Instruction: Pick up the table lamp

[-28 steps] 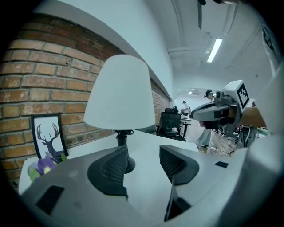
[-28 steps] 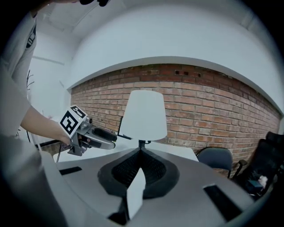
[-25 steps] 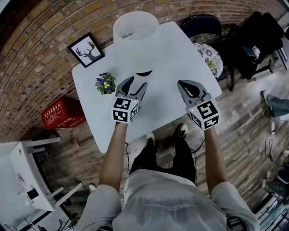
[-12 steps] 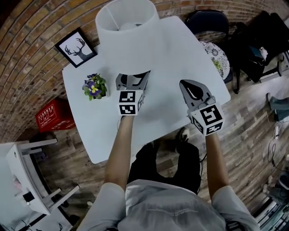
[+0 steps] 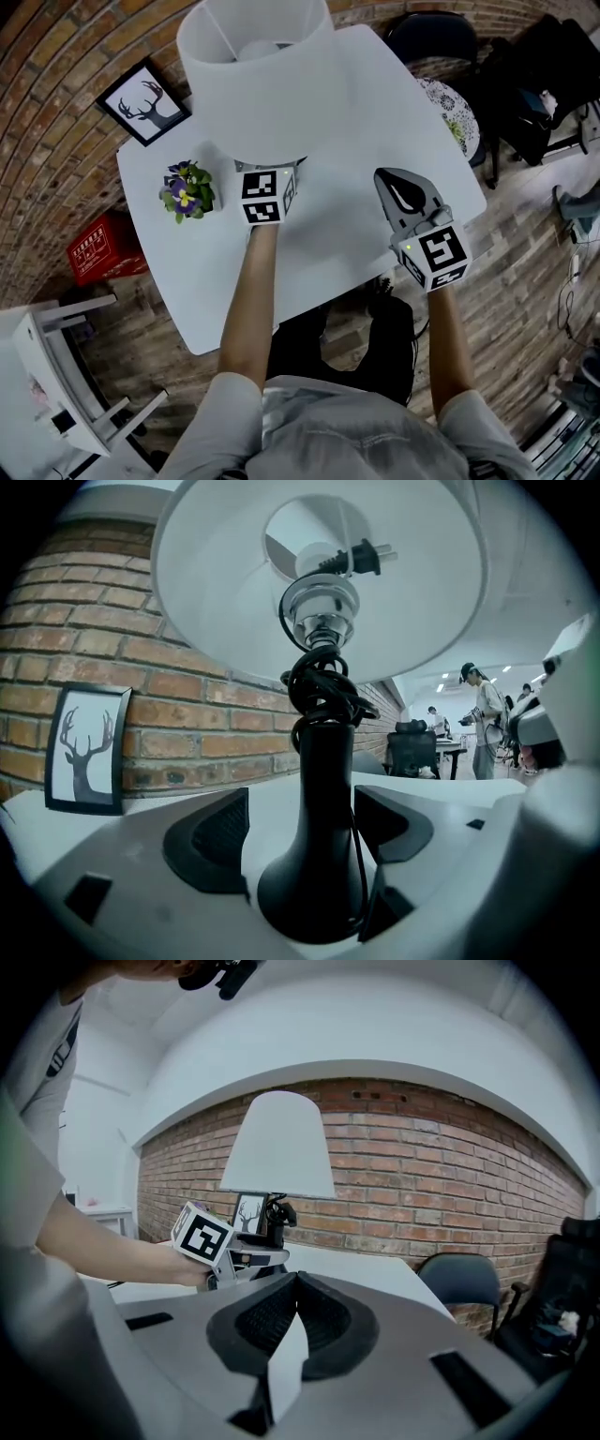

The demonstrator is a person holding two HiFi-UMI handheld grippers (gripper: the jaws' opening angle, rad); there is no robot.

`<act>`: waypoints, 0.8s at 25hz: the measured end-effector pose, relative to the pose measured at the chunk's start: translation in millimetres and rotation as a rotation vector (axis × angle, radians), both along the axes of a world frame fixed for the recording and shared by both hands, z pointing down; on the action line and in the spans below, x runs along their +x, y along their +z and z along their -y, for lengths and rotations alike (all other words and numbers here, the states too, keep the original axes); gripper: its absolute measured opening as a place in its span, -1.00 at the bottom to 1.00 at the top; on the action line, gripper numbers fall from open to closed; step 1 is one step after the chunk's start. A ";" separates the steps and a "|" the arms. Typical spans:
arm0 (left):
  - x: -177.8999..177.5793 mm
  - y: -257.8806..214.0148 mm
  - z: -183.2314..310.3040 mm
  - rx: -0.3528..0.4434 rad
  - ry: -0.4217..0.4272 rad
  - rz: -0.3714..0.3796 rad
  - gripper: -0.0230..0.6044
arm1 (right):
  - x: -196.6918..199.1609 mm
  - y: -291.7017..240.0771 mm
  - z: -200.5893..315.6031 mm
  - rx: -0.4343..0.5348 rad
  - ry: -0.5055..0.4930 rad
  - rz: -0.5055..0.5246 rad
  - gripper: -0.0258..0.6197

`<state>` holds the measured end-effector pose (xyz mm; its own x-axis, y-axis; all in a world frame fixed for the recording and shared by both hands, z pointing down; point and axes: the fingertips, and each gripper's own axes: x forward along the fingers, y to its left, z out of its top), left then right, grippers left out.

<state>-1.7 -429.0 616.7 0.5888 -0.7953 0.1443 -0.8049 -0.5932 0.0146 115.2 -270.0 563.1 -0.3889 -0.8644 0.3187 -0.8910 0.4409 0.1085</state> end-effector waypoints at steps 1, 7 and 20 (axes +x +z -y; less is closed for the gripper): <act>1.7 -0.1 2.5 -0.005 0.002 -0.017 0.11 | 0.3 0.1 0.6 0.000 0.000 0.001 -0.92; 10.2 -2.9 13.4 -0.016 -0.004 -0.049 0.10 | 6.3 -0.6 2.7 -0.005 0.011 -0.001 -0.92; 19.6 4.8 6.8 -0.010 -0.017 -0.013 -0.39 | 19.6 3.6 -1.1 -0.050 0.032 0.039 -0.92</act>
